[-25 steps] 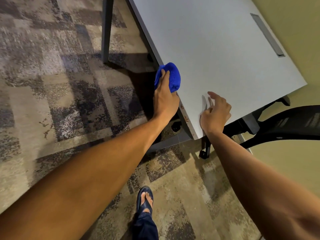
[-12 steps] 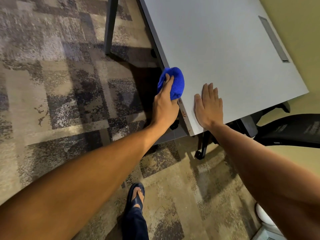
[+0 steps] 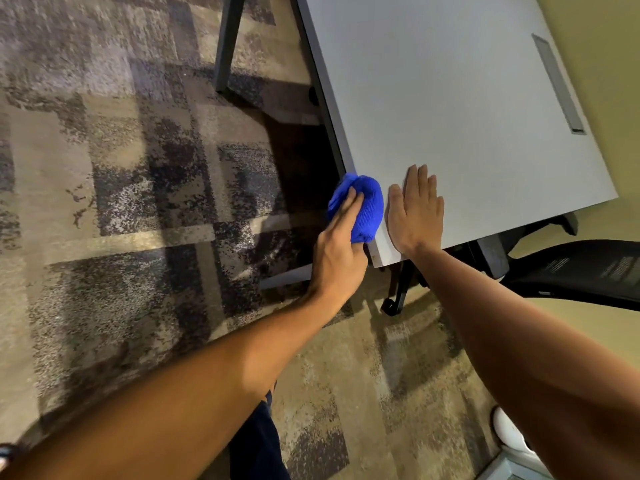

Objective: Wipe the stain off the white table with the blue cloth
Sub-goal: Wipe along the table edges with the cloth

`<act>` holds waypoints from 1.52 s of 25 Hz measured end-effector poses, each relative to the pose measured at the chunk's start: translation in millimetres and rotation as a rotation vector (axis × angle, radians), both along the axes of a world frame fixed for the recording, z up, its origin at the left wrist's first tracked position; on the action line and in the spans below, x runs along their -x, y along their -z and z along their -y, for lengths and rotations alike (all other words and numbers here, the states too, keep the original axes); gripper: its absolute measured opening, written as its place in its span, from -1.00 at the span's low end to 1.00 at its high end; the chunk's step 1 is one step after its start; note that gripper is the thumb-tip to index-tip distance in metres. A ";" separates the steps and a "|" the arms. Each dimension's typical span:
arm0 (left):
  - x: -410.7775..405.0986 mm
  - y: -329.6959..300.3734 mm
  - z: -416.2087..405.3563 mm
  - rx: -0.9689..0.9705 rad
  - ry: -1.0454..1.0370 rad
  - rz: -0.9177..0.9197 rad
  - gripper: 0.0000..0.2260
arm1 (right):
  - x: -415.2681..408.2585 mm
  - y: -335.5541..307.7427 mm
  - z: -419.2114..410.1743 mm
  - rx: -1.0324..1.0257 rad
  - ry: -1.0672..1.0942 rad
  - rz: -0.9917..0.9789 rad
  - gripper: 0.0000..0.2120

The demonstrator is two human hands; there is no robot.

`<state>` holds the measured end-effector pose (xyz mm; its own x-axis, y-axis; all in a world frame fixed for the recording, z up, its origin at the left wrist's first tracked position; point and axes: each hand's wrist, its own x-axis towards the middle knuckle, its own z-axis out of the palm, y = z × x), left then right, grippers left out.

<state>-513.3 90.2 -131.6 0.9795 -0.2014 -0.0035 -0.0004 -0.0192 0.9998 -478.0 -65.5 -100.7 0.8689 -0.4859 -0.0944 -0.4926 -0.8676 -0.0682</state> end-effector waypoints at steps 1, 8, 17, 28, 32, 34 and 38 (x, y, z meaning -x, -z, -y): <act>6.6 1.4 -0.7 0.004 0.013 0.014 -0.36 | 0.0 -0.4 -0.3 0.006 0.000 0.004 -0.39; 49.8 7.3 -13.5 0.002 0.136 0.061 -0.32 | -2.3 -0.4 -0.3 0.004 0.007 0.024 -0.40; 53.1 8.3 -44.1 0.002 0.320 0.079 -0.50 | 0.3 -2.3 2.3 -0.028 0.023 0.060 -0.37; -67.6 35.4 -110.8 0.627 0.282 -0.830 -0.70 | 2.1 -1.0 4.9 -0.033 0.021 0.076 -0.37; -104.5 26.3 -110.9 0.487 0.277 -0.697 -0.66 | 2.2 -0.4 5.2 -0.044 0.019 0.087 -0.36; -119.6 21.3 -110.4 0.231 0.301 -0.522 -0.68 | 2.9 0.0 5.7 -0.045 0.019 0.089 -0.36; -139.6 11.4 -100.0 -0.489 0.341 0.158 -0.69 | 3.0 1.9 6.7 -0.038 0.011 0.098 -0.36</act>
<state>-373.6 190.2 -143.1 0.8566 -0.5149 -0.0343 -0.2350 -0.4484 0.8624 -481.0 -72.2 -102.6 0.8695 -0.4931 -0.0280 -0.4914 -0.8581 -0.1490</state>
